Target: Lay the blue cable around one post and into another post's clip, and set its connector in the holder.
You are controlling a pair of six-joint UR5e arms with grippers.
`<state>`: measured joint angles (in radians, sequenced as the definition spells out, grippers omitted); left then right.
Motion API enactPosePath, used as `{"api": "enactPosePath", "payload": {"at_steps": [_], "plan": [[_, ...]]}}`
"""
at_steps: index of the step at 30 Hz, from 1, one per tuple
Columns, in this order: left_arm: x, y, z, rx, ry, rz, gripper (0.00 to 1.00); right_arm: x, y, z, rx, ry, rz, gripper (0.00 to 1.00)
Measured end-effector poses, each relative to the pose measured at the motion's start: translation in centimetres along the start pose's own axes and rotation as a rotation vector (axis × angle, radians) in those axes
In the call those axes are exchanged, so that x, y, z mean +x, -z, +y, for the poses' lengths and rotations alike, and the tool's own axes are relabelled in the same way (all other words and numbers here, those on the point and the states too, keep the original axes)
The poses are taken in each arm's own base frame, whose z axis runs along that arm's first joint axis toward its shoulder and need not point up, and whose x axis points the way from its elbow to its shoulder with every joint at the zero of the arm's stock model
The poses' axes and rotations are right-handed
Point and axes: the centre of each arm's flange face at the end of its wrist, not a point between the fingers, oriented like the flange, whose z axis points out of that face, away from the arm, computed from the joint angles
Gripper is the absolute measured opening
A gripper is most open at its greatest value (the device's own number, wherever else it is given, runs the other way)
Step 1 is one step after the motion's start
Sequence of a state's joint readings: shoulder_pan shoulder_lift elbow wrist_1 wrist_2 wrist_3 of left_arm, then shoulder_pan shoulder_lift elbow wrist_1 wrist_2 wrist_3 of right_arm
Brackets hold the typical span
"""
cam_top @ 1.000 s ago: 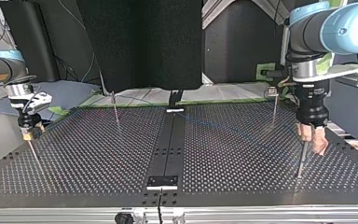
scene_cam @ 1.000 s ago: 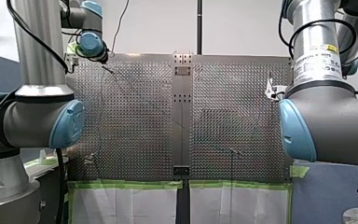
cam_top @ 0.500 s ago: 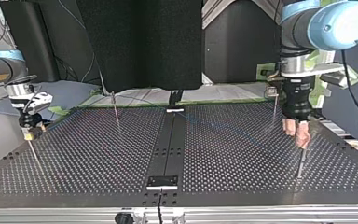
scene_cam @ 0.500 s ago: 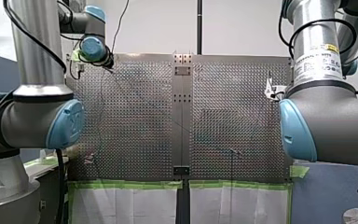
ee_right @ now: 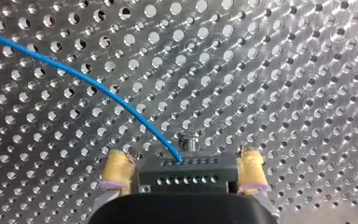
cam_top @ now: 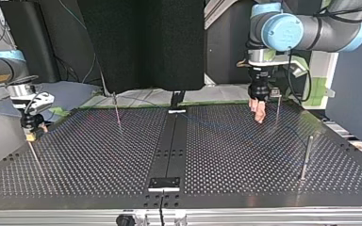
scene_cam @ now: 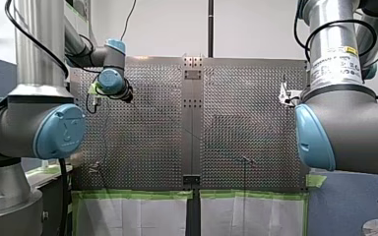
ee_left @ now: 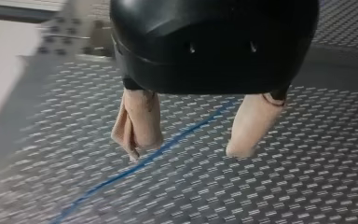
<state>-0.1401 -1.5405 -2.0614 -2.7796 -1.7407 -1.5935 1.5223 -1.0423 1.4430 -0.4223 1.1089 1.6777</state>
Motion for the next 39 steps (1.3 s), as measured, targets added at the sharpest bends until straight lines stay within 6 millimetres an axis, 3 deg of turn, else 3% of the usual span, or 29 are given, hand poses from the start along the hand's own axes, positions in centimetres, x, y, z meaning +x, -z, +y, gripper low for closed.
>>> {"api": "enactPosePath", "payload": {"at_steps": [12,25,29,39], "plan": [[8.8,2.7,-2.9,0.000,-0.099,0.106,1.00,0.1,-0.1,-0.1,0.002,0.003,0.004,1.00],[17.9,8.5,-5.9,0.117,-0.175,0.215,1.00,0.2,0.0,0.5,-0.007,0.002,0.012,1.00],[18.9,10.1,-6.8,0.160,-0.182,0.205,1.00,0.3,0.0,0.6,-0.009,0.004,0.016,1.00],[18.6,12.3,-10.3,0.271,-0.159,0.105,1.00,0.4,-0.1,1.0,-0.010,0.004,0.026,1.00]]}}
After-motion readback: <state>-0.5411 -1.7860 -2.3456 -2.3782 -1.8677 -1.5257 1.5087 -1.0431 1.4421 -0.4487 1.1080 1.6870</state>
